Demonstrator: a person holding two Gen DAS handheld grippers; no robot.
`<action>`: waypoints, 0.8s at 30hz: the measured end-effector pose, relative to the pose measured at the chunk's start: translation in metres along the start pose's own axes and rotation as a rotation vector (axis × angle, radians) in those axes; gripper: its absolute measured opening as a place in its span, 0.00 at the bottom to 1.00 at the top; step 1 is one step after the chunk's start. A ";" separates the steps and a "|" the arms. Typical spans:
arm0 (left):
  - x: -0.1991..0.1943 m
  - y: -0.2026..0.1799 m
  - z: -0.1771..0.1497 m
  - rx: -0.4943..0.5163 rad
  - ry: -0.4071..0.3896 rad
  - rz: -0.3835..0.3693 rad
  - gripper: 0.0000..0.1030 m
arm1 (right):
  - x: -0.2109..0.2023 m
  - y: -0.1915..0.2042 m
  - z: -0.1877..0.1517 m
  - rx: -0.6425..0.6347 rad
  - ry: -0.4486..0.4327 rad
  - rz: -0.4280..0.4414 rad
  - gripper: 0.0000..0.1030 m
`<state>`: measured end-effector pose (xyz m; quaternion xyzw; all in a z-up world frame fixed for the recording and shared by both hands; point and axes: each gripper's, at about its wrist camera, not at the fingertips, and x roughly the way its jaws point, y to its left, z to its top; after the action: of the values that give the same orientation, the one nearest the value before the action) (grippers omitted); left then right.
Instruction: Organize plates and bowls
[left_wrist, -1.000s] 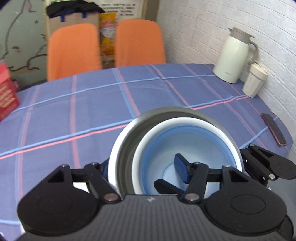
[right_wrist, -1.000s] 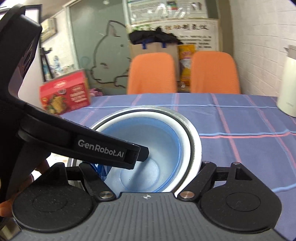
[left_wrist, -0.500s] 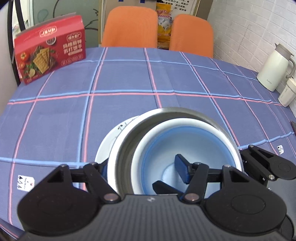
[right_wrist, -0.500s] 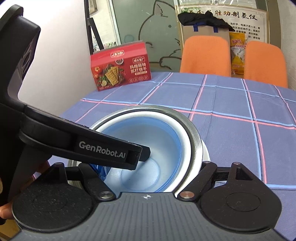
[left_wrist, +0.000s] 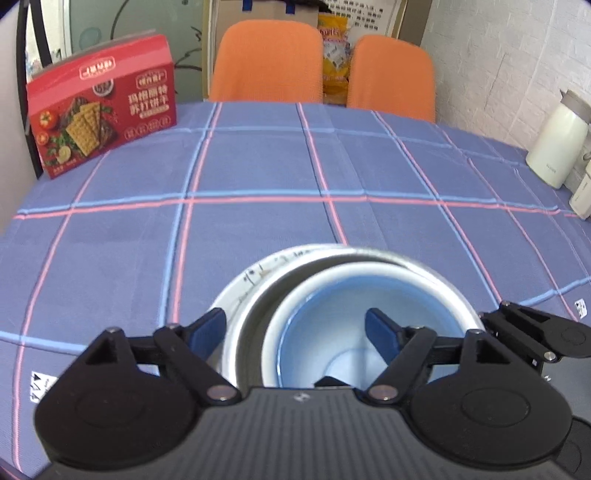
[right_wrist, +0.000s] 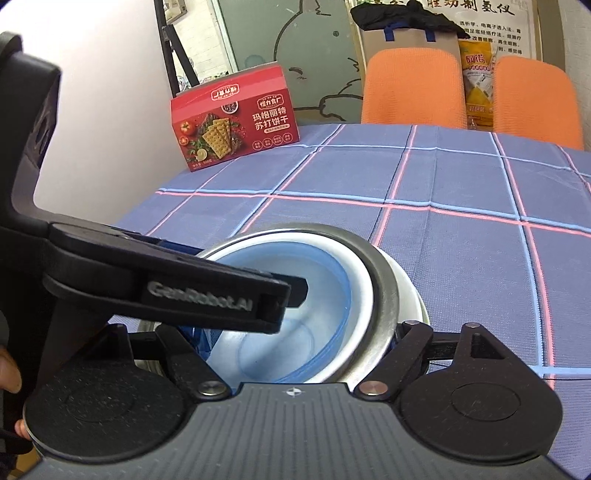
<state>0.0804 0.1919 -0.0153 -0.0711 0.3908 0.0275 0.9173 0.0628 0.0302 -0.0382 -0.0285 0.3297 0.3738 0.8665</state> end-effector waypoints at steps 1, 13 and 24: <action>-0.005 0.001 0.003 -0.003 -0.023 0.004 0.76 | -0.004 -0.003 0.001 0.014 -0.017 -0.015 0.66; -0.043 -0.028 0.020 -0.005 -0.258 0.071 0.95 | -0.060 -0.055 0.015 0.176 -0.239 -0.173 0.68; -0.063 -0.066 0.004 0.051 -0.312 0.086 0.96 | -0.074 -0.065 0.000 0.234 -0.173 -0.298 0.68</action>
<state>0.0469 0.1272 0.0400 -0.0256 0.2467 0.0676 0.9664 0.0687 -0.0632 -0.0070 0.0560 0.2872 0.2018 0.9347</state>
